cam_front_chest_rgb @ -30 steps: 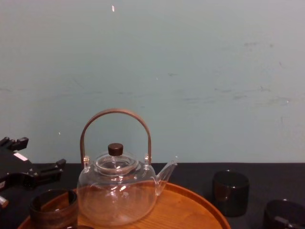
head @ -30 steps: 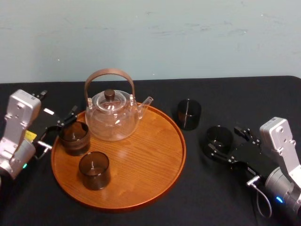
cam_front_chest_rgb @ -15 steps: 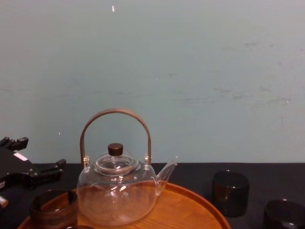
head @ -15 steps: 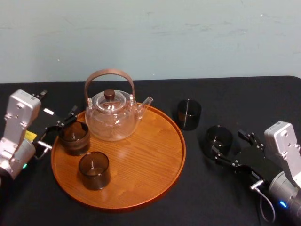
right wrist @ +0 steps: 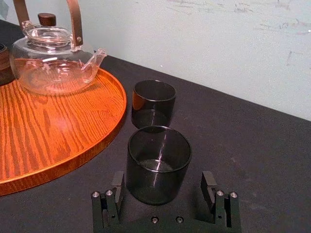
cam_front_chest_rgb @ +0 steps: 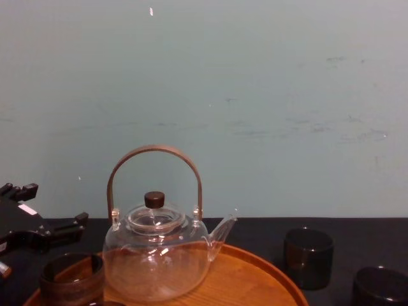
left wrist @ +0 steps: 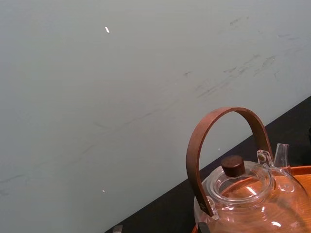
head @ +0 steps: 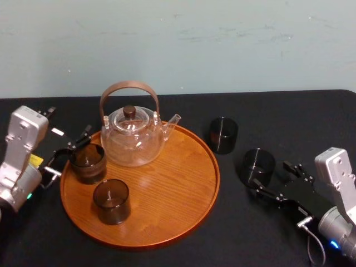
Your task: Pick up the glass from the table and place it on the tray.
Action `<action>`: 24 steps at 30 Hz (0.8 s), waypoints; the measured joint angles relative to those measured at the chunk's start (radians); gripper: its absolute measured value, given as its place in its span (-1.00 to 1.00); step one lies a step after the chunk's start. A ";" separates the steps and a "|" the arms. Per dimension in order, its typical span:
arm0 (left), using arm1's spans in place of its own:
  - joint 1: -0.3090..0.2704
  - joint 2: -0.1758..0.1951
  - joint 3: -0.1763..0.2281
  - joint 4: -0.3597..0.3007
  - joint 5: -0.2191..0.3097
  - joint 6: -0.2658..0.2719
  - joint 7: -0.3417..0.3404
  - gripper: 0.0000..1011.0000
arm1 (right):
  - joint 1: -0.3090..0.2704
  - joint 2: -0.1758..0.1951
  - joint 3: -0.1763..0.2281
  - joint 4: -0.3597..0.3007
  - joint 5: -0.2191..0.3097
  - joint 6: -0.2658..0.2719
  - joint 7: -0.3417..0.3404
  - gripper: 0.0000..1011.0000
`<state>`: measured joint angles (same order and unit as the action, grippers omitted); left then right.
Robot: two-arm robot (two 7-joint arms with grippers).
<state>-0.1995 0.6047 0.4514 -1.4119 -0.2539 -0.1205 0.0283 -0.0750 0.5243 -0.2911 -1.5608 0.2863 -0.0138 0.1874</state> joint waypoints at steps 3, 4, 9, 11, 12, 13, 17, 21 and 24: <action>0.000 0.000 0.000 0.000 0.000 0.000 0.000 0.98 | 0.011 -0.008 0.002 0.014 0.000 0.000 0.009 0.99; 0.000 0.000 0.000 0.000 0.000 0.000 0.000 0.98 | 0.020 -0.012 0.004 0.022 -0.002 0.000 0.015 0.99; 0.000 0.000 0.000 0.000 0.000 0.000 0.000 0.98 | 0.051 -0.027 0.005 0.048 -0.015 -0.004 0.041 0.99; 0.000 0.000 0.000 0.000 0.000 0.000 0.000 0.98 | 0.061 -0.032 0.004 0.056 -0.021 -0.006 0.049 0.99; 0.000 0.000 0.000 0.000 0.000 0.000 0.000 0.98 | 0.064 -0.034 0.003 0.059 -0.022 -0.007 0.052 0.99; 0.000 0.000 0.000 0.000 0.000 0.000 0.000 0.98 | 0.069 -0.036 0.003 0.062 -0.024 -0.007 0.055 0.99; 0.000 0.000 0.000 0.000 0.000 0.000 0.000 0.98 | 0.098 -0.051 0.000 0.094 -0.036 -0.013 0.077 0.99; 0.000 0.000 0.000 0.000 0.000 0.000 0.000 0.98 | 0.120 -0.065 -0.002 0.122 -0.043 -0.017 0.095 0.99; 0.000 0.000 0.000 0.000 0.000 0.000 0.000 0.98 | 0.134 -0.075 -0.003 0.142 -0.048 -0.019 0.108 0.99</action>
<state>-0.1995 0.6047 0.4514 -1.4119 -0.2539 -0.1205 0.0283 0.0592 0.4495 -0.2938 -1.4186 0.2384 -0.0324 0.2959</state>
